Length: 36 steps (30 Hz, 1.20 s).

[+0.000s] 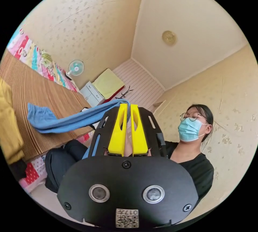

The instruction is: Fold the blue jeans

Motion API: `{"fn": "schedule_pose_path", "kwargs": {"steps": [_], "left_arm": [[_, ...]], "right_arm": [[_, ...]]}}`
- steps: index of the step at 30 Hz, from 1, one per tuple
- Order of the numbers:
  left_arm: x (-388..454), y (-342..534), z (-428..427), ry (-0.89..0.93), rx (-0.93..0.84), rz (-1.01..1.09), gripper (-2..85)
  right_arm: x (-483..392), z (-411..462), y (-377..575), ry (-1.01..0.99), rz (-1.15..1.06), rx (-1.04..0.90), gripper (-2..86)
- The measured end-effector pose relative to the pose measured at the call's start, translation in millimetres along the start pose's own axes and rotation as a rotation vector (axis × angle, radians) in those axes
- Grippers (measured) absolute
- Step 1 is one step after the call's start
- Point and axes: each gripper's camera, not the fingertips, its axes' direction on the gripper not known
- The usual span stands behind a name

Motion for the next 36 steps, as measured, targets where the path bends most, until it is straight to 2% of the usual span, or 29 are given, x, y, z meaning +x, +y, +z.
{"fn": "schedule_pose_path", "kwargs": {"steps": [5, 10, 13, 16, 20, 24, 27, 30, 32, 33, 36], "left_arm": [[122.5, -31.0, 44.6, -0.008, -0.024, 0.291, -0.4], [231.4, -36.3, 74.5, -0.029, 0.012, 0.507, -0.4], [260.5, -39.4, 90.4, -0.037, 0.033, 0.549, -0.4], [255.9, -39.4, 104.1, -0.100, 0.075, 0.542, -0.4], [190.2, -45.7, 113.7, -0.103, 0.068, 0.409, -0.5], [60.1, -55.7, 115.2, -0.222, 0.039, 0.207, -0.4], [-43.4, -46.6, 107.3, -0.351, -0.015, 0.092, -0.4], [-129.3, -15.6, 104.1, -0.353, -0.060, -0.074, -0.4], [-158.7, 10.0, 105.4, -0.418, -0.096, -0.122, -0.3], [-169.9, 28.6, 108.0, -0.461, -0.121, -0.127, -0.3], [-177.7, 79.7, 106.9, -0.429, -0.158, -0.124, -0.2]], "right_arm": [[-159.5, 28.2, -33.4, 0.094, -0.307, -0.042, 1.7], [-269.5, 60.0, -38.4, 0.131, -0.488, -0.065, 1.6], [-318.6, 75.2, -41.2, 0.158, -0.558, -0.051, 1.6], [-338.3, 82.4, -48.1, 0.191, -0.567, -0.036, 1.6], [-293.4, 72.2, -64.0, 0.188, -0.421, 0.016, 1.7], [-199.5, 51.1, -87.6, 0.283, -0.242, 0.075, 1.7], [-110.2, 35.9, -105.2, 0.448, -0.098, 0.028, 1.9], [-35.9, 36.2, -99.9, 0.610, 0.006, -0.014, 1.9], [6.2, 42.5, -85.7, 0.747, 0.053, -0.047, 1.9], [14.3, 45.3, -80.8, 0.774, 0.056, -0.063, 1.8], [31.6, 52.5, -44.7, 0.778, 0.003, -0.100, 1.7]]}}
